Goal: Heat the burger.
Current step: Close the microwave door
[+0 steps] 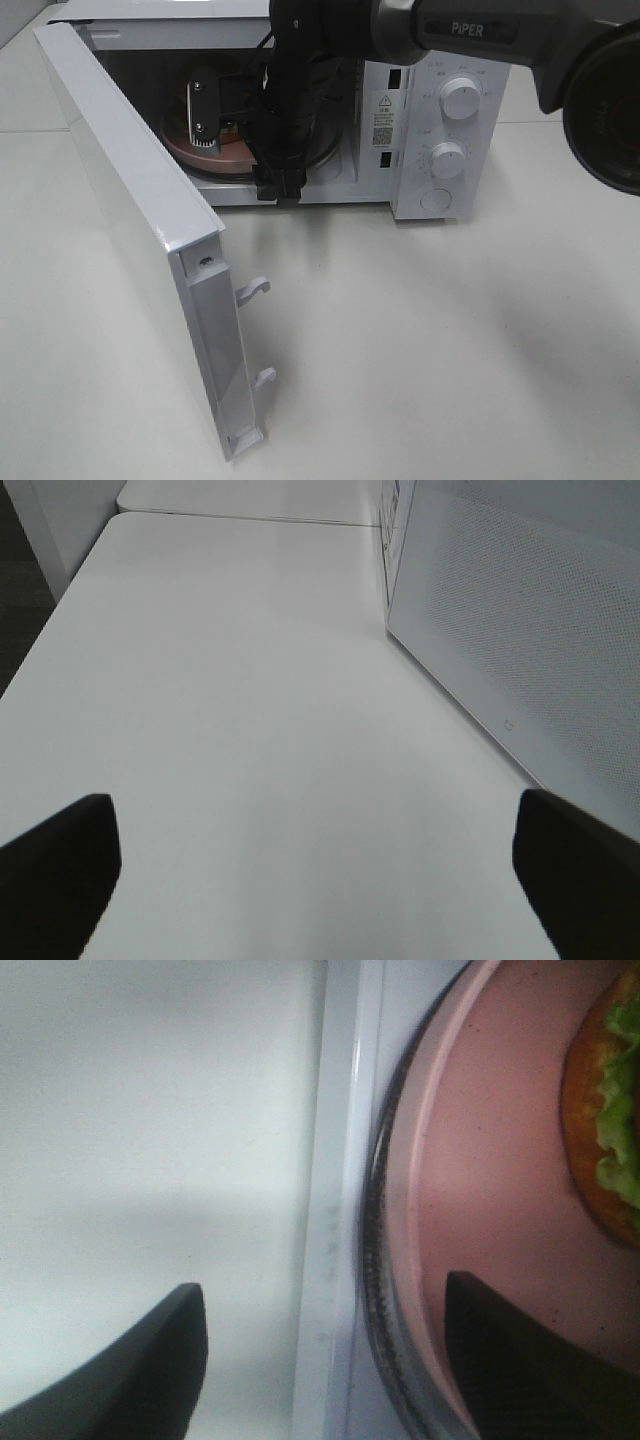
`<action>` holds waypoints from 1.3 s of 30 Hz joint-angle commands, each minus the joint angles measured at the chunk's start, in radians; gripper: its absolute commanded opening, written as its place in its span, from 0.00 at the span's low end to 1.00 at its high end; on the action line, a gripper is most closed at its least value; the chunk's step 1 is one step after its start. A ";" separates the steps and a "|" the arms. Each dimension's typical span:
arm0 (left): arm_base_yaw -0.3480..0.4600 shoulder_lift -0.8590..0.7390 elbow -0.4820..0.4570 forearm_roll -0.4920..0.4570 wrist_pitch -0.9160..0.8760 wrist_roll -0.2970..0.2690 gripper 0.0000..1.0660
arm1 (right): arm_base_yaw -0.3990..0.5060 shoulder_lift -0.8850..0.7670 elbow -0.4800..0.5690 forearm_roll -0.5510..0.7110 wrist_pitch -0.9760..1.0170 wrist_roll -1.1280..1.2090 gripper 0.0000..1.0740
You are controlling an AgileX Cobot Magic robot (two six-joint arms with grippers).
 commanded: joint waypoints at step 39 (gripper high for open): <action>0.000 -0.016 0.000 -0.002 -0.012 0.000 0.96 | -0.005 -0.409 0.560 0.015 -0.129 0.024 0.64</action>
